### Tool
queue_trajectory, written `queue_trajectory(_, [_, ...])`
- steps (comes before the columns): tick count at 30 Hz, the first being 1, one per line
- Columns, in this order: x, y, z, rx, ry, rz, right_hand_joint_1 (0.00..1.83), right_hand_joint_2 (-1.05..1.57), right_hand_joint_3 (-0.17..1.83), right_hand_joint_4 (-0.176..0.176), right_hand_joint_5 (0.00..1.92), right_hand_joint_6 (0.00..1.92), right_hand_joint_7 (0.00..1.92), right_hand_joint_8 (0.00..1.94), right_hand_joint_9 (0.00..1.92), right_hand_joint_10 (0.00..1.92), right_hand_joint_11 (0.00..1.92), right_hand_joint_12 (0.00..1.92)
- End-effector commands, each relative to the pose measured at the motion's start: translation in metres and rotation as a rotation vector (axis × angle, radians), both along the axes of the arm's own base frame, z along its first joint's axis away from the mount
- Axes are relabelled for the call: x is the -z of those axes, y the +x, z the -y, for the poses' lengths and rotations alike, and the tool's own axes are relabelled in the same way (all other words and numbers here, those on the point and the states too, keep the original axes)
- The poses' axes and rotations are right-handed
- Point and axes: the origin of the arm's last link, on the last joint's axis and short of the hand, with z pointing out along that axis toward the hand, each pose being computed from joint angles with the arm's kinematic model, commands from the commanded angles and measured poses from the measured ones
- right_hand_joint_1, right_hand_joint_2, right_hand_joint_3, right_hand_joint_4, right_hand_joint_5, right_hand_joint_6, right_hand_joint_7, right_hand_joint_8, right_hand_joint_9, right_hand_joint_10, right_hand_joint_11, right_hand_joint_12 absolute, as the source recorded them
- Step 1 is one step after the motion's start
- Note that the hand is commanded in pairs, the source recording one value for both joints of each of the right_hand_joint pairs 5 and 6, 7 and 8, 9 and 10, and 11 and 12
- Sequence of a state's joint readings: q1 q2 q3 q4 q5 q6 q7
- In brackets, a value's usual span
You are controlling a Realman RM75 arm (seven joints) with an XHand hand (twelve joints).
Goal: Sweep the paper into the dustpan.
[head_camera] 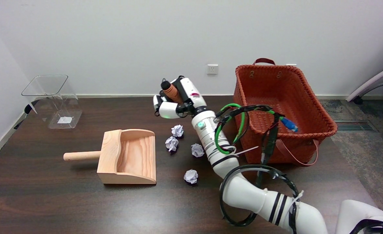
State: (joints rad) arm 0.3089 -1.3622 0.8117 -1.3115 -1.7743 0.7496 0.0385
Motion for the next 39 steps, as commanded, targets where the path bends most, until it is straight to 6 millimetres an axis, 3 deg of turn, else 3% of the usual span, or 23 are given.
queue_trajectory(1, [0.059,-0.013,-0.012,0.061,0.048,0.049,1.15,1.35,1.07,0.0,1.92,1.92,1.92,1.92,1.92,1.92,1.76,1.76])
queue_trajectory(11, [0.089,-0.02,-0.013,0.089,0.096,0.065,1.14,1.4,1.09,0.0,1.92,1.92,1.92,1.92,1.92,1.92,1.76,1.76])
queue_trajectory(20, [0.097,-0.014,-0.008,0.08,0.144,0.125,1.13,1.44,1.12,0.0,1.92,1.92,1.92,1.92,1.92,1.92,1.76,1.76])
queue_trajectory(27, [0.103,-0.018,-0.003,0.156,0.222,0.385,1.12,1.46,1.16,0.0,1.92,1.92,1.92,1.92,1.92,1.92,1.76,1.76])
queue_trajectory(33, [0.105,-0.015,-0.005,0.161,0.246,0.428,1.11,1.46,1.2,0.0,1.92,1.92,1.92,1.92,1.92,1.92,1.77,1.77])
queue_trajectory(39, [0.106,-0.017,-0.003,0.209,0.291,0.589,1.1,1.46,1.2,0.0,1.92,1.92,1.92,1.92,1.92,1.92,1.78,1.78])
